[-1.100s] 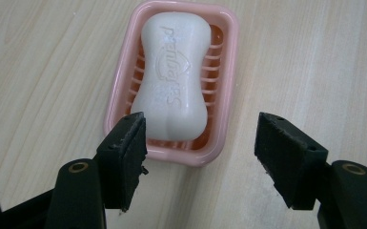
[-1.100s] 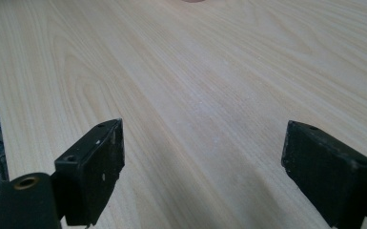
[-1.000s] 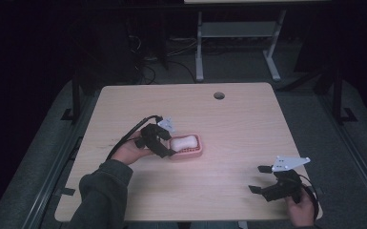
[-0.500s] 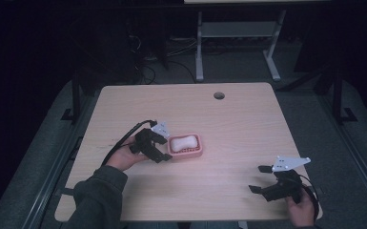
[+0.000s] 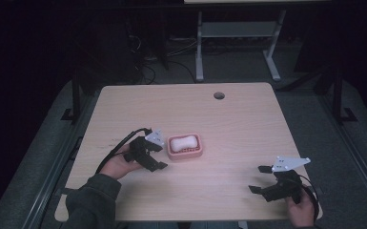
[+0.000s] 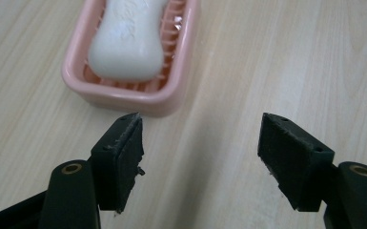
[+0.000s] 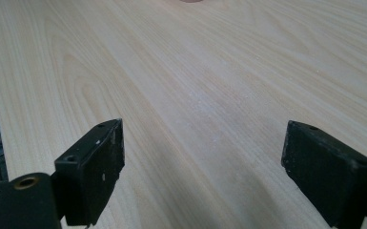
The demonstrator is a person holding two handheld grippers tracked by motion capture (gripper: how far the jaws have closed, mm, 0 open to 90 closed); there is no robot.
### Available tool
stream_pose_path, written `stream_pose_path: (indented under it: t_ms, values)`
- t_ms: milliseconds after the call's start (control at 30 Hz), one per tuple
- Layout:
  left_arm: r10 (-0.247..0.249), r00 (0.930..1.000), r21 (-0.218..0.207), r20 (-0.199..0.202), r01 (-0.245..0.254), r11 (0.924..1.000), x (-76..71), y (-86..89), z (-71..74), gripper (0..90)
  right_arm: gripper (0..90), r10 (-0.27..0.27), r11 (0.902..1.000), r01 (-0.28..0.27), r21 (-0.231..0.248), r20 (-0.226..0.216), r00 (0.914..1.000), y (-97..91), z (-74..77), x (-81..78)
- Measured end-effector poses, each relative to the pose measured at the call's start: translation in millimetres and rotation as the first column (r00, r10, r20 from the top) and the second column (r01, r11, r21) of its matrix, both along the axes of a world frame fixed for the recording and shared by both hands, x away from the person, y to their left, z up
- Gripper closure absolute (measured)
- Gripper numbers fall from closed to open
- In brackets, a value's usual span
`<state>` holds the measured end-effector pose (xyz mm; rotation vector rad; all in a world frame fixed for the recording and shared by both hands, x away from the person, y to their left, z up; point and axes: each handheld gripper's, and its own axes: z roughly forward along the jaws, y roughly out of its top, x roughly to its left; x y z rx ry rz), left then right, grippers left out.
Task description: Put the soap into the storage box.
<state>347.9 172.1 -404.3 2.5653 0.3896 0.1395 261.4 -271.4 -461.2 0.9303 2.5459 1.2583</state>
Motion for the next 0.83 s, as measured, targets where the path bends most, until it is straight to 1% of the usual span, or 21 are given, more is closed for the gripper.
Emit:
stream_pose_path:
  t_ms: [100, 133, 167, 267, 300, 400, 433, 533, 633, 700, 767, 800, 833]
  values:
    - [0.004, 1.0, -0.004, 0.005, -0.004, 1.0, -4.7, 4.7, -1.8, 31.5, 14.2, -0.002, 1.0, 0.002, -0.001, -0.004, 1.0, 0.7, -0.3, 0.2]
    - [0.001, 1.0, 0.005, 0.003, -0.001, 1.0, -5.5, 6.4, -1.4, 31.5, 14.1, 0.0, 1.0, 0.0, -0.001, -0.004, 1.0, 1.0, -0.3, 0.2]
    - [0.009, 1.0, -0.003, 0.003, -0.009, 1.0, -6.8, 7.7, -2.0, 31.3, 14.1, 0.0, 1.0, 0.0, -0.001, -0.002, 1.0, 1.4, -0.2, 0.1]
    - [0.011, 0.9999, -0.006, 0.009, -0.011, 0.9999, -10.0, 11.5, -2.0, 30.7, 14.2, -0.001, 1.0, 0.001, -0.005, -0.006, 1.0, 2.2, 0.1, -0.2]
    - [0.021, 0.9997, -0.019, 0.009, -0.02, 0.9996, -12.1, 12.2, -2.5, 30.4, 14.2, -0.001, 1.0, 0.001, -0.005, -0.006, 1.0, 2.2, -0.1, -0.1]
    - [0.016, 0.9996, -0.001, 0.024, -0.016, 0.9999, -17.6, 15.9, -2.1, 29.1, 14.2, 0.001, 1.0, -0.001, -0.003, -0.003, 1.0, 1.5, -0.5, 0.2]
    - [0.025, 0.9994, -0.008, 0.026, -0.025, 0.9997, -20.5, 17.5, -3.5, 28.5, 14.2, -0.001, 1.0, 0.001, -0.003, -0.005, 1.0, 1.3, -0.5, 0.1]
    - [0.027, 0.9993, -0.001, 0.026, -0.027, 0.9996, -27.4, 22.7, -6.5, 28.0, 14.2, -0.002, 1.0, 0.002, -0.002, -0.004, 1.0, 0.8, -0.5, 0.2]
    - [0.028, 0.9992, -0.016, 0.028, -0.028, 0.9995, -41.7, 30.7, -10.1, 28.1, 14.1, -0.002, 1.0, 0.002, -0.002, -0.003, 1.0, 0.5, -0.3, 0.0]
    - [0.037, 0.9987, -0.03, 0.034, -0.036, 0.9989, -54.9, 37.4, -13.9, 28.1, 14.2, -0.003, 1.0, 0.003, -0.002, -0.003, 1.0, 0.5, -0.3, -0.2]
    - [0.048, 0.9982, -0.056, 0.036, -0.046, 0.9974, -68.6, 45.5, -18.4, 27.8, 14.2, -0.003, 1.0, 0.003, -0.003, -0.005, 1.0, 0.7, -0.5, 0.1]
    - [0.054, 0.9976, -0.054, 0.042, -0.052, 0.9972, -75.1, 49.9, -20.4, 27.9, 14.2, -0.002, 1.0, 0.002, -0.004, -0.004, 1.0, 1.0, -0.6, 0.3]
    - [0.054, 0.9976, -0.054, 0.042, -0.052, 0.9972, -75.1, 49.9, -20.4, 27.9, 14.2, -0.002, 1.0, 0.002, -0.004, -0.004, 1.0, 1.0, -0.6, 0.3]
